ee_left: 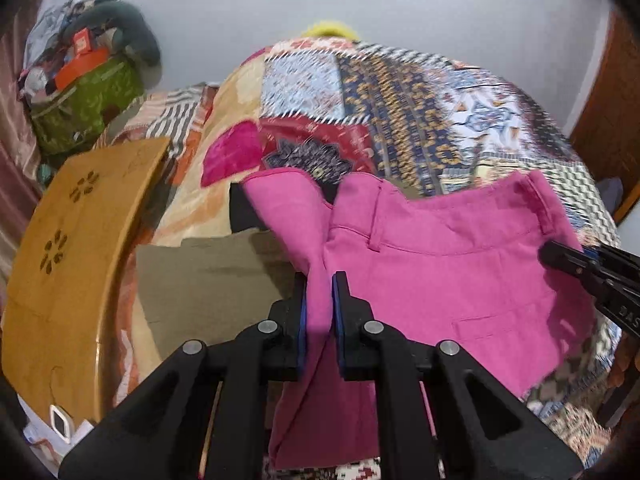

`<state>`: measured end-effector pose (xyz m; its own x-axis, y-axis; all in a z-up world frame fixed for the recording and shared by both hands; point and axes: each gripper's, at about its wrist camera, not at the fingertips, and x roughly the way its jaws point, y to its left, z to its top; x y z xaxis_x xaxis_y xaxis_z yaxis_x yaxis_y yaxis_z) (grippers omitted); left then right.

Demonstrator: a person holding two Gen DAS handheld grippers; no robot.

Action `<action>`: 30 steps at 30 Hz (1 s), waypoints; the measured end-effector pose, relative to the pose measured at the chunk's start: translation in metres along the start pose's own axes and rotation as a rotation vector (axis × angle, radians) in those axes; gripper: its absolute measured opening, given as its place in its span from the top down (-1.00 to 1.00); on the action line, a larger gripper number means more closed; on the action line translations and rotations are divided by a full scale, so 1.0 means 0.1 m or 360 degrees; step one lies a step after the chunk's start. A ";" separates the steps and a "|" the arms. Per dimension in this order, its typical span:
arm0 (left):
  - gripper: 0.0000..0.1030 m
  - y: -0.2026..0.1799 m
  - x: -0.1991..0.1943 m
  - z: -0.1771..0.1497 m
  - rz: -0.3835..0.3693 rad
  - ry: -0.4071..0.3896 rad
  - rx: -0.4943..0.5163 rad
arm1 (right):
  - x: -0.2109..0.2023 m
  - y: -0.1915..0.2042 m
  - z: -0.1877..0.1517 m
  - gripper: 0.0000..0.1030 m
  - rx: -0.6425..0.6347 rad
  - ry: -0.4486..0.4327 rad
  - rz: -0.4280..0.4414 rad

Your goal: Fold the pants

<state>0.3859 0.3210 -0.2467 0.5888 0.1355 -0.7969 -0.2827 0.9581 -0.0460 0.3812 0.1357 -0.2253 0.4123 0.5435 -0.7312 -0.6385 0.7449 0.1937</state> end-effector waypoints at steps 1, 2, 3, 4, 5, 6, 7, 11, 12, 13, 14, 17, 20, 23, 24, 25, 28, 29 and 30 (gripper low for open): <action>0.75 0.01 0.06 -0.02 0.0012 0.0025 -0.0016 | 0.04 -0.02 0.00 0.78 -0.0008 0.0003 -0.0006; 0.75 0.04 0.14 -0.05 0.0025 0.0063 -0.0031 | 0.08 -0.03 -0.01 0.77 -0.0007 0.0027 -0.0008; 0.71 0.07 0.20 -0.09 0.0040 0.0088 -0.0037 | 0.12 -0.05 -0.02 0.75 0.0001 0.0057 -0.0011; 0.62 0.09 0.23 -0.12 0.0061 0.0105 -0.0039 | 0.16 -0.07 -0.04 0.73 0.0019 0.0087 -0.0011; 0.58 0.11 0.25 -0.16 0.0082 0.0114 -0.0035 | 0.17 -0.10 -0.04 0.68 0.0032 0.0101 -0.0008; 0.51 0.13 0.26 -0.20 0.0095 0.0114 -0.0030 | 0.17 -0.12 -0.05 0.65 0.0042 0.0111 -0.0006; 0.47 0.16 0.24 -0.23 0.0098 0.0110 -0.0032 | 0.16 -0.14 -0.06 0.60 0.0045 0.0113 -0.0016; 0.39 0.26 0.12 -0.33 0.0093 0.0122 -0.0055 | 0.05 -0.16 -0.12 0.53 0.0016 0.0134 -0.0076; 0.39 0.28 0.08 -0.36 0.0123 0.0132 -0.0050 | 0.02 -0.17 -0.13 0.44 0.0017 0.0153 -0.0091; 0.39 0.29 0.04 -0.39 0.0140 0.0141 -0.0041 | -0.01 -0.18 -0.15 0.39 0.0019 0.0160 -0.0103; 0.39 0.30 -0.01 -0.41 0.0151 0.0150 -0.0033 | -0.05 -0.20 -0.17 0.32 0.0024 0.0166 -0.0114; 0.39 0.34 -0.21 -0.48 0.0165 0.0164 -0.0026 | -0.22 -0.20 -0.21 0.30 0.0039 0.0170 -0.0123; 0.39 0.35 -0.60 -0.54 0.0146 0.0083 -0.0027 | -0.48 -0.15 -0.23 0.30 0.0048 0.0107 -0.0097; 0.39 0.29 -1.04 -0.56 0.0118 -0.0017 -0.0015 | -0.86 -0.02 -0.26 0.30 0.0034 0.0004 -0.0068; 0.39 0.27 -1.19 -0.55 0.0101 -0.0047 -0.0012 | -1.03 0.06 -0.26 0.30 0.0017 -0.0047 -0.0061; 0.39 0.24 -1.33 -0.55 0.0083 -0.0078 -0.0010 | -1.14 0.11 -0.26 0.30 0.0007 -0.0081 -0.0064; 0.39 0.14 -1.90 -0.57 0.0020 -0.0206 -0.0001 | -1.56 0.32 -0.26 0.30 -0.0033 -0.0212 -0.0029; 0.39 0.11 -2.02 -0.58 0.0003 -0.0233 0.0007 | -1.71 0.39 -0.27 0.30 -0.0052 -0.0259 -0.0023; 0.39 0.06 -2.23 -0.61 -0.0016 -0.0284 0.0023 | -1.88 0.48 -0.28 0.30 -0.0074 -0.0317 -0.0016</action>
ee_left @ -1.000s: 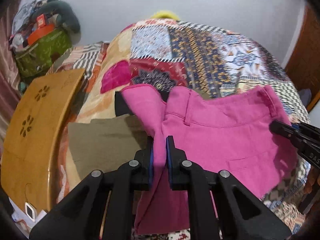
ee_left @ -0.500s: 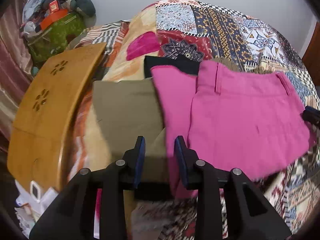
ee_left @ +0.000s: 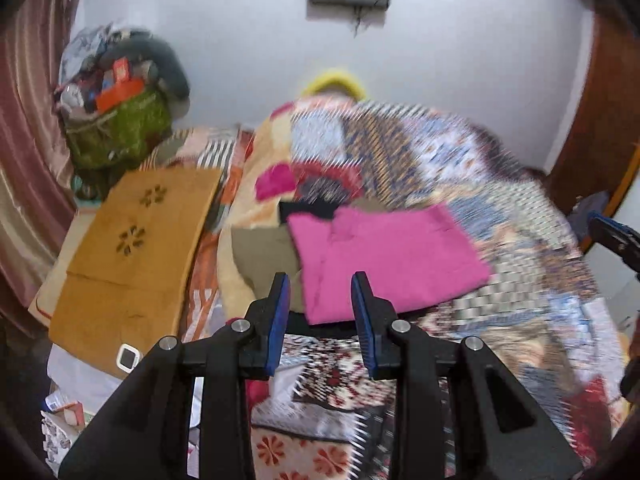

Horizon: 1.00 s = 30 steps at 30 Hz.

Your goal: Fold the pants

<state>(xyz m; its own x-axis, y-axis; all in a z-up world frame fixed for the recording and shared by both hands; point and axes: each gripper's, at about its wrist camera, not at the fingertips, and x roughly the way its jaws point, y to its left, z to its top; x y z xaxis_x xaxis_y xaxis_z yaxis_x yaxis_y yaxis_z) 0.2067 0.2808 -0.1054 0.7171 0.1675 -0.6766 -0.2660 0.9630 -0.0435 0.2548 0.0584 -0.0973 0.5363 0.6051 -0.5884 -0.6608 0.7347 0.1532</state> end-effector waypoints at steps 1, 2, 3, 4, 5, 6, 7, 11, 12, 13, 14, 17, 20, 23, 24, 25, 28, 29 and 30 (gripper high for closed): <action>0.39 -0.05 -0.16 0.01 -0.0001 -0.0043 0.0015 | -0.15 0.07 0.01 0.30 -0.0017 -0.0051 0.0005; 0.39 -0.12 -0.38 0.01 0.0006 -0.0105 0.0039 | -0.31 0.15 0.02 0.30 -0.0032 -0.0099 0.0015; 0.39 -0.16 -0.54 0.01 0.0008 -0.0149 0.0057 | -0.41 0.20 0.03 0.30 -0.0041 -0.0131 0.0024; 0.39 -0.21 -0.70 -0.01 0.0007 -0.0192 0.0074 | -0.55 0.27 0.04 0.30 -0.0055 -0.0172 0.0036; 0.39 -0.26 -0.85 -0.02 0.0005 -0.0237 0.0084 | -0.67 0.34 0.04 0.30 -0.0067 -0.0210 0.0044; 0.39 -0.31 -1.04 -0.04 -0.0002 -0.0294 0.0081 | -0.81 0.41 0.03 0.30 -0.0083 -0.0248 0.0053; 0.39 -0.35 -1.18 -0.07 -0.0011 -0.0336 0.0073 | -0.93 0.47 0.02 0.30 -0.0099 -0.0280 0.0061; 0.39 -0.54 -1.69 -0.23 -0.0040 -0.0489 0.0039 | -1.38 0.70 -0.07 0.30 -0.0147 -0.0422 0.0081; 0.39 -0.57 -1.78 -0.28 -0.0045 -0.0513 0.0036 | -1.48 0.76 -0.10 0.30 -0.0157 -0.0445 0.0084; 0.39 -0.61 -1.88 -0.32 -0.0045 -0.0542 0.0036 | -1.57 0.80 -0.13 0.30 -0.0172 -0.0469 0.0087; 0.39 -0.66 -1.97 -0.36 -0.0041 -0.0573 0.0041 | -1.65 0.84 -0.16 0.30 -0.0186 -0.0494 0.0084; 0.35 -0.78 -2.27 -0.48 -0.0009 -0.0675 0.0059 | -1.84 0.95 -0.26 0.26 -0.0235 -0.0556 0.0066; 0.09 -0.84 -2.45 -0.59 -0.0006 -0.0727 0.0049 | -1.97 0.99 -0.34 0.00 -0.0229 -0.0596 0.0065; -0.30 -0.88 -2.63 -0.69 0.0005 -0.0791 0.0050 | -2.05 1.00 -0.39 -0.20 -0.0204 -0.0625 0.0054; -0.47 -0.89 -2.67 -0.72 -0.0007 -0.0804 0.0051 | -2.07 1.00 -0.40 -0.34 -0.0195 -0.0634 0.0040; -0.59 -0.90 -2.70 -0.74 -0.0016 -0.0816 0.0046 | -2.09 0.99 -0.41 -0.41 -0.0184 -0.0643 0.0032; -0.76 -0.91 -2.78 -0.80 0.0003 -0.0859 0.0037 | -2.14 1.00 -0.44 -0.62 -0.0161 -0.0682 0.0003; -0.78 -0.92 -2.81 -0.81 0.0011 -0.0870 0.0043 | -2.16 1.01 -0.45 -0.64 -0.0161 -0.0684 -0.0005; -0.84 -0.93 -2.84 -0.83 0.0014 -0.0880 0.0043 | -2.17 1.02 -0.46 -0.67 -0.0160 -0.0683 -0.0011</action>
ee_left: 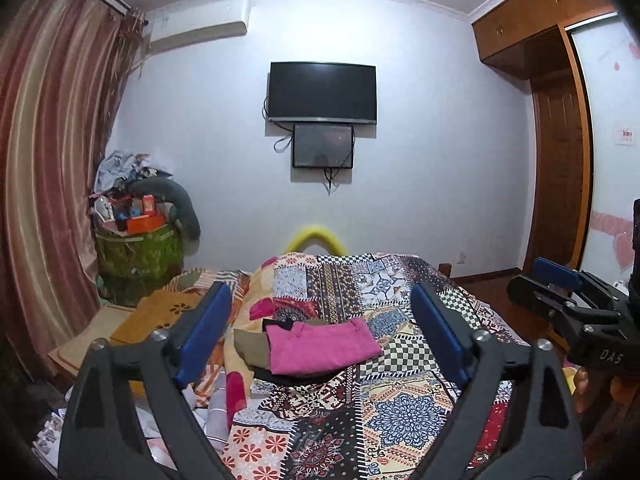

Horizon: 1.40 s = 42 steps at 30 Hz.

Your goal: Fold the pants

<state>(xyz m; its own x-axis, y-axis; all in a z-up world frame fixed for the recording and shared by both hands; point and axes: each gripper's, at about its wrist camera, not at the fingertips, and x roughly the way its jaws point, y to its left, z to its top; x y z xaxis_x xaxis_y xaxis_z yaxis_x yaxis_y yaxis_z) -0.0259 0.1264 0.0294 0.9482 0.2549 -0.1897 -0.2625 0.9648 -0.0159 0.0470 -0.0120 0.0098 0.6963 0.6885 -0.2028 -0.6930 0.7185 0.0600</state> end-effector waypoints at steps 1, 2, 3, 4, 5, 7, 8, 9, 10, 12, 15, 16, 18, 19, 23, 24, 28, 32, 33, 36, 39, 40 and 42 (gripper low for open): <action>-0.89 0.00 -0.01 0.00 0.0000 -0.0007 -0.0001 | 0.00 0.00 0.00 -0.70 0.0003 0.0001 -0.0004; -0.90 0.01 -0.03 -0.01 -0.0003 -0.0015 -0.0003 | -0.01 0.00 -0.01 -0.81 0.0006 0.0001 -0.0007; -0.93 0.00 -0.05 -0.01 -0.0007 -0.0020 -0.0004 | -0.03 0.01 -0.01 -0.93 0.0009 0.0002 -0.0015; -0.94 0.00 -0.06 -0.01 -0.0007 -0.0023 -0.0006 | -0.05 0.03 -0.02 -0.97 0.0006 -0.0002 -0.0022; -0.95 -0.01 -0.07 -0.02 -0.0007 -0.0024 -0.0008 | -0.06 0.05 -0.02 -0.98 -0.0005 -0.0008 -0.0030; -0.96 -0.01 -0.08 -0.03 -0.0009 -0.0023 -0.0009 | -0.05 0.07 -0.03 -0.98 -0.0023 -0.0001 -0.0044; -0.97 -0.01 -0.08 -0.04 -0.0010 -0.0022 -0.0010 | -0.04 0.08 -0.03 -0.98 -0.0030 0.0005 -0.0049; -0.97 0.00 -0.07 -0.04 -0.0008 -0.0023 -0.0012 | -0.06 0.09 -0.04 -0.98 -0.0031 0.0007 -0.0050; -0.99 -0.01 -0.08 -0.05 -0.0006 -0.0024 -0.0014 | -0.08 0.09 -0.04 -0.98 -0.0028 0.0007 -0.0049; -0.99 0.00 -0.08 -0.07 -0.0006 -0.0022 -0.0024 | -0.10 0.08 -0.04 -0.99 -0.0015 0.0006 -0.0049; -0.99 0.01 -0.05 -0.09 -0.0013 -0.0006 -0.0038 | -0.12 0.08 -0.06 -0.98 -0.0004 0.0011 -0.0053; -0.99 0.01 -0.05 -0.11 -0.0013 0.0000 -0.0042 | -0.12 0.07 -0.07 -0.98 -0.0004 0.0014 -0.0054; -0.99 0.01 -0.04 -0.13 -0.0012 0.0012 -0.0048 | -0.13 0.08 -0.07 -0.98 -0.0003 0.0016 -0.0055; -0.99 0.00 -0.03 -0.14 -0.0014 0.0019 -0.0051 | -0.13 0.08 -0.08 -0.99 -0.0003 0.0016 -0.0055; -0.99 -0.03 0.01 -0.19 -0.0014 0.0047 -0.0039 | -0.14 0.09 -0.09 -0.99 -0.0007 0.0023 -0.0057; -0.99 -0.04 0.02 -0.19 -0.0010 0.0048 -0.0035 | -0.14 0.09 -0.09 -0.99 -0.0009 0.0024 -0.0058; -0.99 -0.04 0.04 -0.22 -0.0015 0.0055 -0.0035 | -0.15 0.09 -0.09 -0.99 -0.0001 0.0031 -0.0057; -0.99 -0.05 0.05 -0.23 -0.0021 0.0063 -0.0041 | -0.16 0.10 -0.09 -0.99 -0.0013 0.0035 -0.0068; -0.99 -0.05 0.05 -0.23 -0.0019 0.0063 -0.0040 | -0.16 0.10 -0.08 -0.99 -0.0013 0.0036 -0.0070; -0.99 -0.04 0.05 -0.22 -0.0020 0.0062 -0.0040 | -0.17 0.09 -0.08 -0.99 -0.0009 0.0035 -0.0080; -0.99 -0.03 0.05 -0.22 -0.0024 0.0065 -0.0039 | -0.17 0.09 -0.07 -0.99 -0.0004 0.0040 -0.0084; -0.99 -0.03 0.05 -0.22 -0.0025 0.0064 -0.0038 | -0.17 0.09 -0.07 -0.99 -0.0004 0.0039 -0.0084; -0.99 -0.03 0.05 -0.22 -0.0026 0.0063 -0.0035 | -0.17 0.10 -0.07 -0.99 -0.0011 0.0037 -0.0089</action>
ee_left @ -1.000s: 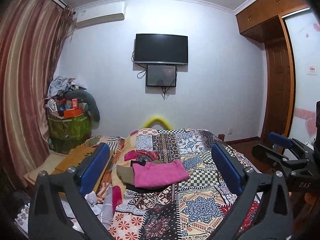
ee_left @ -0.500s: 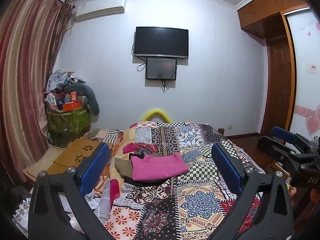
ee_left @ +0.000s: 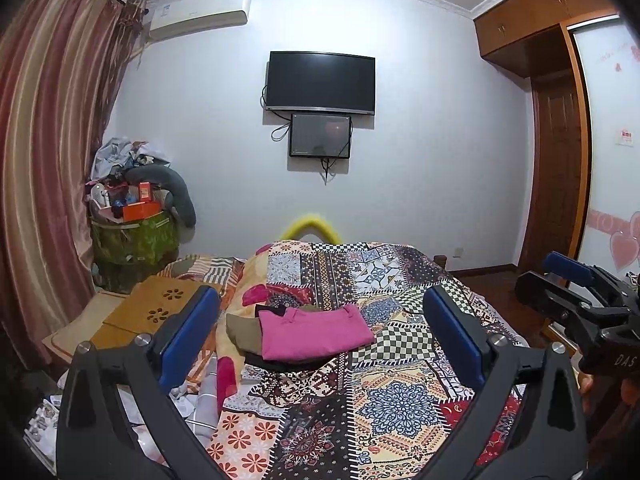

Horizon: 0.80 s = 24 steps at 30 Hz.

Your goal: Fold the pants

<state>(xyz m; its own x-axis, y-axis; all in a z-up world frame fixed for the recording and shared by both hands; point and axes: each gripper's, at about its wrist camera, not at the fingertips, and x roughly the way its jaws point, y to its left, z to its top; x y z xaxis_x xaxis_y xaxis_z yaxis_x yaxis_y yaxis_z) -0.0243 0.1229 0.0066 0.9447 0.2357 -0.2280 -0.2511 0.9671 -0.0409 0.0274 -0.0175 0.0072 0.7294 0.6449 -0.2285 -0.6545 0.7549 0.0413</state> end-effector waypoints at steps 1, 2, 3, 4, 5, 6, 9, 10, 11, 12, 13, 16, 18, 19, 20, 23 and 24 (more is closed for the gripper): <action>-0.99 0.00 0.01 0.01 -0.0002 0.0000 0.0001 | 0.00 0.00 0.00 -0.99 -0.0003 0.0000 -0.0003; -0.99 0.00 0.01 0.01 -0.0005 0.0000 0.0002 | 0.00 0.00 0.00 -0.99 -0.0004 -0.0001 -0.0004; -0.99 -0.01 0.01 0.01 -0.0008 -0.0001 0.0005 | 0.00 -0.01 0.00 -0.99 -0.0002 0.0001 -0.0006; -0.99 -0.01 0.01 0.01 -0.0009 -0.0002 0.0007 | 0.01 -0.01 0.00 -0.99 0.0001 0.0005 -0.0008; -0.99 -0.01 0.01 0.02 -0.0010 -0.0002 0.0009 | 0.01 -0.01 0.00 -0.99 0.0003 0.0006 -0.0009; -0.99 -0.01 0.01 0.02 -0.0011 -0.0003 0.0012 | 0.00 -0.01 0.00 -0.99 0.0006 0.0006 -0.0011; -0.99 -0.02 0.01 0.02 -0.0019 0.0004 0.0013 | 0.00 -0.02 0.00 -0.99 0.0011 0.0007 -0.0015; -0.99 -0.02 0.01 0.02 -0.0025 0.0007 0.0012 | -0.01 -0.02 0.00 -0.99 0.0011 0.0007 -0.0015; -0.99 -0.02 0.01 0.02 -0.0027 0.0008 0.0012 | -0.01 -0.03 0.00 -0.99 0.0013 0.0008 -0.0016; -0.99 -0.04 0.01 0.02 -0.0028 0.0007 0.0014 | -0.01 -0.03 0.00 -0.99 0.0013 0.0008 -0.0016; -0.99 -0.04 0.01 0.02 -0.0027 0.0007 0.0015 | -0.01 -0.03 0.00 -0.99 0.0014 0.0008 -0.0018; -0.99 -0.04 0.01 0.03 -0.0035 0.0009 0.0019 | -0.01 -0.04 0.01 -0.99 0.0018 0.0007 -0.0020; -0.99 -0.04 0.01 0.04 -0.0044 0.0012 0.0021 | -0.01 -0.05 0.01 -0.99 0.0019 0.0005 -0.0022; -0.99 -0.04 0.01 0.04 -0.0048 0.0012 0.0023 | -0.01 -0.05 0.01 -0.99 0.0019 0.0004 -0.0023; -0.99 -0.05 0.02 0.04 -0.0052 0.0016 0.0025 | -0.01 -0.05 0.01 -0.99 0.0019 0.0003 -0.0024; -0.99 -0.05 0.02 0.05 -0.0069 0.0028 0.0027 | -0.01 -0.06 0.01 -0.99 0.0022 0.0003 -0.0026; -0.99 -0.05 0.02 0.05 -0.0073 0.0029 0.0029 | -0.01 -0.06 0.00 -0.99 0.0023 0.0004 -0.0029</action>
<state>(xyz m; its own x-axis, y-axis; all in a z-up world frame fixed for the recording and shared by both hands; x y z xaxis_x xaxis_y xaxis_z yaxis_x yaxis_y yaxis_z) -0.0197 0.1190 0.0110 0.9511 0.1892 -0.2440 -0.2034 0.9785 -0.0340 0.0305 -0.0229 0.0077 0.7406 0.6306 -0.2320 -0.6382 0.7682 0.0511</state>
